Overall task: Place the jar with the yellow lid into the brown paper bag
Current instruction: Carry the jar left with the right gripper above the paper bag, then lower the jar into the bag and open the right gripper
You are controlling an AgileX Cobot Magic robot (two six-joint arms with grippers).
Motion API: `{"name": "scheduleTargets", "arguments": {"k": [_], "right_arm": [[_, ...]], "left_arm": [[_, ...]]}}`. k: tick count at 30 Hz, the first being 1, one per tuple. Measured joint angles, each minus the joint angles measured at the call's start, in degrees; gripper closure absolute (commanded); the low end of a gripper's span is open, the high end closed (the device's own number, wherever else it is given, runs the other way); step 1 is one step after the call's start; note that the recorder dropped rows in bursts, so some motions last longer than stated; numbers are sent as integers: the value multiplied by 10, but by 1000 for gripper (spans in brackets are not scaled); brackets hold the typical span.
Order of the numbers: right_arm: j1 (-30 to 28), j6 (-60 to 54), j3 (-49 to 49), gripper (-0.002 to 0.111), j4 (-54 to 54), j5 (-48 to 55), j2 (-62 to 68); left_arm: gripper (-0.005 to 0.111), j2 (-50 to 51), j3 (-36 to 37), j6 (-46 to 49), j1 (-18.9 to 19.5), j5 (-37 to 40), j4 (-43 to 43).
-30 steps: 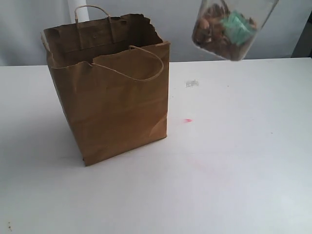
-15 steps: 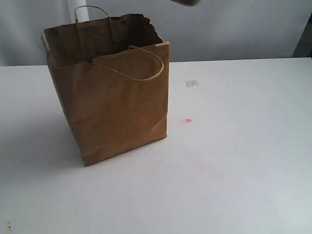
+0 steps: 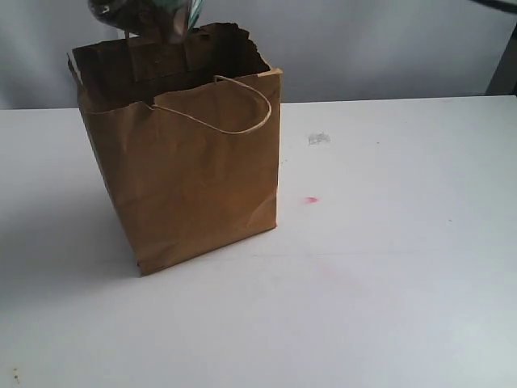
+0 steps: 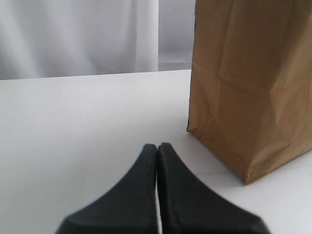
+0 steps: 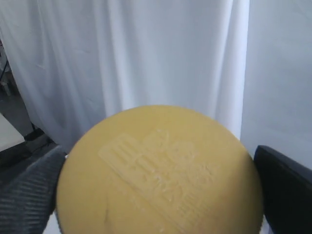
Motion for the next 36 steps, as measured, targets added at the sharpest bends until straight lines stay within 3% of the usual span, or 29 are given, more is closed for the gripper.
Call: {"name": "scheduleTargets", "arguments": {"k": [11,24,36], "right_arm": [[1,0,0,108,-3,-9,65],[1,-2,0,108,-47,87,134],[1,-2,0,108,-51,106,196]], "left_arm": [[106,0,0,0,0,0,0],[106,0,0,0,0,0,0],[106,0,0,0,0,0,0]]}}
